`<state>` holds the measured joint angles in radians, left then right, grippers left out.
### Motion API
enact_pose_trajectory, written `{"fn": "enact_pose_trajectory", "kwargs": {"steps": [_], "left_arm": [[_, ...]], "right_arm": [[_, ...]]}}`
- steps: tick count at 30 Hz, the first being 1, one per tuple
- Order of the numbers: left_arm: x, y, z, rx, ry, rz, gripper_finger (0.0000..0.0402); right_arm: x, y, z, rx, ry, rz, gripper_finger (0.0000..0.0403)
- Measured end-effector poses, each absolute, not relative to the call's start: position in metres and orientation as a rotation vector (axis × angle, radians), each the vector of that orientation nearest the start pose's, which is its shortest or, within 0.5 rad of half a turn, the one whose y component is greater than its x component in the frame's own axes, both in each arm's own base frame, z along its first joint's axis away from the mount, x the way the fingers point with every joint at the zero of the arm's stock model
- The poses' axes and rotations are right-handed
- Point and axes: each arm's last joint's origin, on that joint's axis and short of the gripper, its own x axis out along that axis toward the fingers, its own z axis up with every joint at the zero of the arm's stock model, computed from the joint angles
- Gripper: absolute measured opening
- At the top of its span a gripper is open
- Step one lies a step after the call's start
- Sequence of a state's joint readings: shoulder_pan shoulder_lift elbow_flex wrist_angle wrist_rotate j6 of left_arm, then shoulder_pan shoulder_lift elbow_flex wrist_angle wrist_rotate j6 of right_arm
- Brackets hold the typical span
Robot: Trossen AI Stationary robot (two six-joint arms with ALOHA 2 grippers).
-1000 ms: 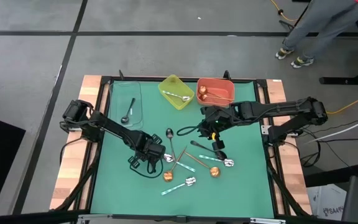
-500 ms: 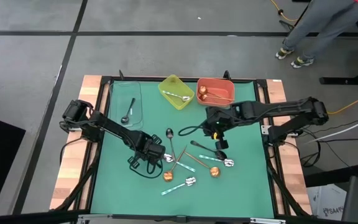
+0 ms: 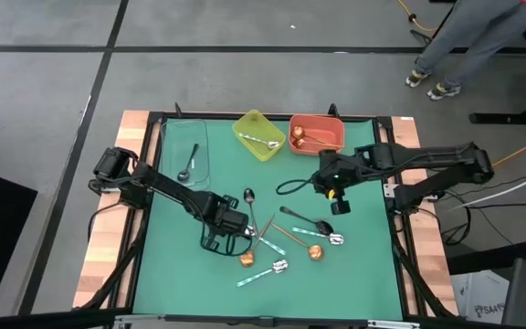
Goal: Sort silverware by color (type)
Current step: Put the black spoon into the transparent bin
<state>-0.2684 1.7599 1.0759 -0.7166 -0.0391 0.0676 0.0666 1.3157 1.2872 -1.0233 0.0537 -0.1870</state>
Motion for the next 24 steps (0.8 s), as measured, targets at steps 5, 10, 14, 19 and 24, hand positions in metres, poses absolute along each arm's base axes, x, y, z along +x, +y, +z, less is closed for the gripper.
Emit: {"fn": "enact_pose_trajectory", "kwargs": {"steps": [5, 10, 14, 19, 24], "left_arm": [[0.314, -0.085, 0.176, 0.23, 1.326, -0.209, 0.0001], [0.329, -0.088, 0.201, 0.191, 1.24, -0.183, 0.0001], [0.342, -0.084, 0.228, 0.181, 1.172, -0.116, 0.0002], [0.356, -0.074, 0.271, 0.155, 1.078, -0.001, 0.0002], [0.364, -0.064, 0.316, 0.157, 0.965, 0.111, 0.0002]], "right_arm": [[0.23, 0.013, 0.327, -0.241, 1.032, 0.074, 0.0088], [0.211, 0.01, 0.313, -0.21, 1.05, 0.011, 0.0088], [0.202, 0.01, 0.297, -0.176, 1.041, -0.013, 0.0088], [0.2, 0.01, 0.275, -0.124, 1.047, -0.036, 0.0088], [0.201, 0.01, 0.255, -0.12, 1.057, -0.038, 0.0088]]}}
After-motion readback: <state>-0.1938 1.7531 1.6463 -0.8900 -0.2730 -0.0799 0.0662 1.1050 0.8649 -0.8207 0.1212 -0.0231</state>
